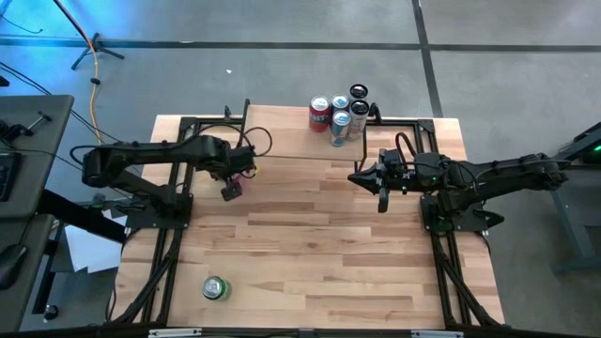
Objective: Place canned beverage on shelf
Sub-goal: Put the red soda can on the shelf aligned with the other red soda can
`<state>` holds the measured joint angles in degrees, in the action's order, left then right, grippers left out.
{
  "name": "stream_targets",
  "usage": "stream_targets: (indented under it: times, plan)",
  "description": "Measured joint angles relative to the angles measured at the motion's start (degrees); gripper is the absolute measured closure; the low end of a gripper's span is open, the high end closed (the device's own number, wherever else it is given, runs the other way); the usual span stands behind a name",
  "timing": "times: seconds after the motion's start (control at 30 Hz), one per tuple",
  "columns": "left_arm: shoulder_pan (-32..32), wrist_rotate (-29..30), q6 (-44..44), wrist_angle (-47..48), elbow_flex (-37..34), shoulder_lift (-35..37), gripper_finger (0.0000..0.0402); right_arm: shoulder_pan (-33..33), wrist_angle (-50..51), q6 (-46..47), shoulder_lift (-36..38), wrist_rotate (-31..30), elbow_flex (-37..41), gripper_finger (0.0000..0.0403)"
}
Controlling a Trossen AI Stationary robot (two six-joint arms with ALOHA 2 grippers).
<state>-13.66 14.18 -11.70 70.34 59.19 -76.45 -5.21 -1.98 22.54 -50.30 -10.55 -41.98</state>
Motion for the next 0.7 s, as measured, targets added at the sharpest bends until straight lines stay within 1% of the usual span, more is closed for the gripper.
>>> stream_targets:
  times: [0.1,0.2,0.37,0.53,0.7]
  plan:
    - [-0.99,3.35,1.09,-1.89,-0.23,-0.57,0.0007,0.00,0.02,-0.50,0.00,-1.04,0.00,0.0403]
    - [-1.39,3.86,3.59,-4.78,-0.23,-0.61,0.0007,0.00,0.02,-0.50,0.00,-1.36,0.00,0.0403]
    - [-3.22,0.25,9.37,-6.64,-0.69,-0.61,0.0008,0.00,0.00,-0.50,0.00,-1.36,0.00,0.0403]
    - [-5.37,-0.40,11.15,-7.36,-2.33,-0.59,0.0008,-0.01,0.01,-0.51,0.00,-1.34,0.00,0.0403]
    - [-6.20,-2.10,15.73,-7.36,-2.64,-0.61,0.0008,0.00,0.01,-0.51,0.00,-1.31,0.00,0.0403]
